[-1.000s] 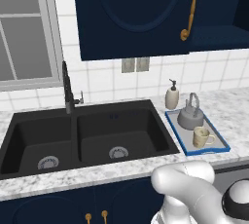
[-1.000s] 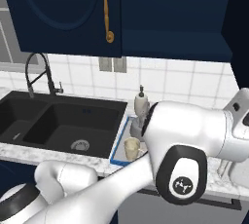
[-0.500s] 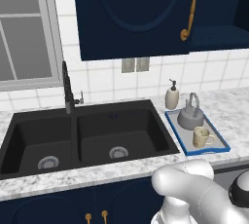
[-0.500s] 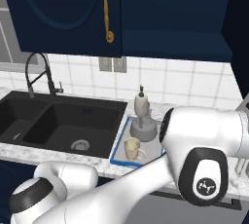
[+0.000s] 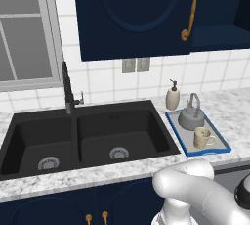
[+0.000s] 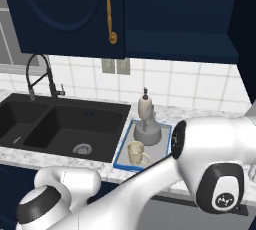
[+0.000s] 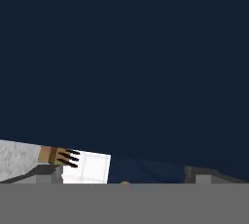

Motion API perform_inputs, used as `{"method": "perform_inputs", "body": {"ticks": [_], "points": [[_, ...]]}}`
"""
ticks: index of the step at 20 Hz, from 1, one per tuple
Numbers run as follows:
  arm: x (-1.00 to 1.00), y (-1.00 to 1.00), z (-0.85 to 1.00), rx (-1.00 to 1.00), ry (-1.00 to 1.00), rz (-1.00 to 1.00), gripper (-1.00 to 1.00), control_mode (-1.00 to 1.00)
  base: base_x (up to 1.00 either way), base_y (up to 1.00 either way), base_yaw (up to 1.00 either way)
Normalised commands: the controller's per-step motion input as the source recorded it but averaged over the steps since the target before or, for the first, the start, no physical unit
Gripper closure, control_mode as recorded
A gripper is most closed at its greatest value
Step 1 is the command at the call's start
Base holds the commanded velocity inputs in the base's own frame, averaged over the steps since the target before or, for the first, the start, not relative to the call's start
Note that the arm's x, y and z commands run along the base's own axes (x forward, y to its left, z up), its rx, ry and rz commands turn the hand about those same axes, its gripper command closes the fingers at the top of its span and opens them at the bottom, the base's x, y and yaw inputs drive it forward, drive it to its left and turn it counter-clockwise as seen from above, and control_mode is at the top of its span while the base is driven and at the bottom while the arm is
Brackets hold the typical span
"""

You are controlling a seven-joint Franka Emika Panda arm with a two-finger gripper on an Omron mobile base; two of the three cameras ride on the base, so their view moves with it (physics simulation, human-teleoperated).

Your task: Pick the kettle from the counter and place it on the tray. Then pick the mug from the cabinet and place it on the tray. Then close the cabinet doors.

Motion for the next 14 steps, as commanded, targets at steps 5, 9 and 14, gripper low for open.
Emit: {"method": "perform_inputs", "body": {"ticks": [5, 9, 14], "points": [[0.24, 0.05, 0.02, 0.00, 0.06, 0.16, -1.00, -1.00, 0.00, 0.00, 0.00], [0.24, 0.07, 0.03, 0.00, 0.09, 0.16, -1.00, -1.00, 0.00, 0.00, 0.00], [0.29, 0.35, 0.01, -0.01, 0.10, 0.16, -1.00, -1.00, 0.00, 0.00, 0.00]]}}
